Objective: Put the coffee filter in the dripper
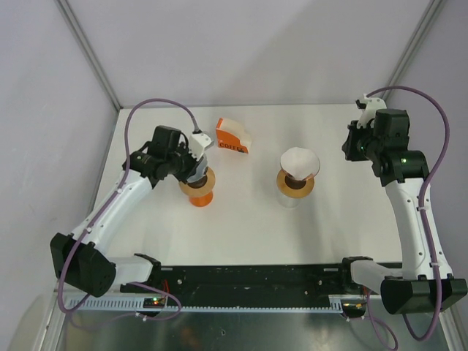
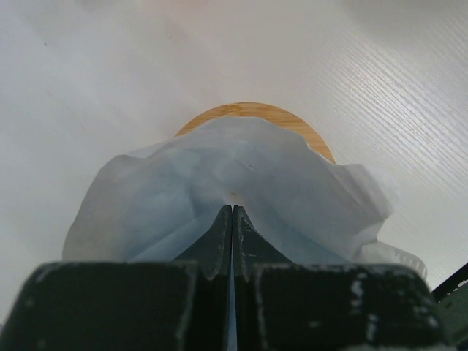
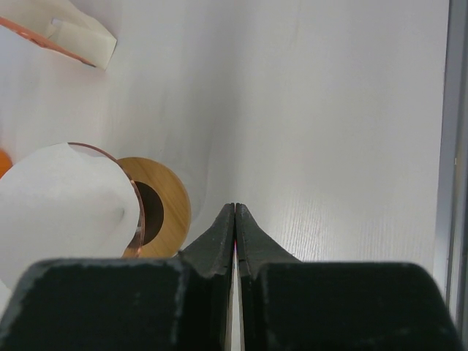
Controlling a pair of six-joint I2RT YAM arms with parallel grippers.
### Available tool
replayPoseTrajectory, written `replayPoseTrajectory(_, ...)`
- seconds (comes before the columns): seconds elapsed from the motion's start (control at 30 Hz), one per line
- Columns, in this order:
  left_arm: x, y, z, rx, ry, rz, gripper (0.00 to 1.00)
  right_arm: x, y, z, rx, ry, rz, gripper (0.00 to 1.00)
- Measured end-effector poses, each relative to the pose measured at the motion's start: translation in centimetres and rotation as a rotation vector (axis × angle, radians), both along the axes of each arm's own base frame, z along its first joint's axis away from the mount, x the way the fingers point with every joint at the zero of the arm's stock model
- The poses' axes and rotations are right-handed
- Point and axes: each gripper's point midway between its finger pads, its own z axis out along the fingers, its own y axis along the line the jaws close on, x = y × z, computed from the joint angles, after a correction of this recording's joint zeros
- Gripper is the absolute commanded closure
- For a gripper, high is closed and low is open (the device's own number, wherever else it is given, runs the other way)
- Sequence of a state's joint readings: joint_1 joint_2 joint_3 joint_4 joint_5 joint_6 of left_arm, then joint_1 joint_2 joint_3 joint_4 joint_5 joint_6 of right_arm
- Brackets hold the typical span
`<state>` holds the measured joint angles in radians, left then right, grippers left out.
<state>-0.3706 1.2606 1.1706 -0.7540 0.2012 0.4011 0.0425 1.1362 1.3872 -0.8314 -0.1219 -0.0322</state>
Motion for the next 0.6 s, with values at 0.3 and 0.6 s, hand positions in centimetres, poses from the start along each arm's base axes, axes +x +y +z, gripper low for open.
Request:
replayPoseTrajectory(0.3,0.3,-0.4,-0.3,-0.009,0.006,-0.010,1.00,-0.1,0.3,-0.4,0.008,0.010,0.013,0.96)
replayPoseTrajectory(0.6,0.8,-0.5,1.4,-0.022,-0.036,-0.008,1.00,-0.1,0.5,-0.4,0.014,0.010,0.023,0.95)
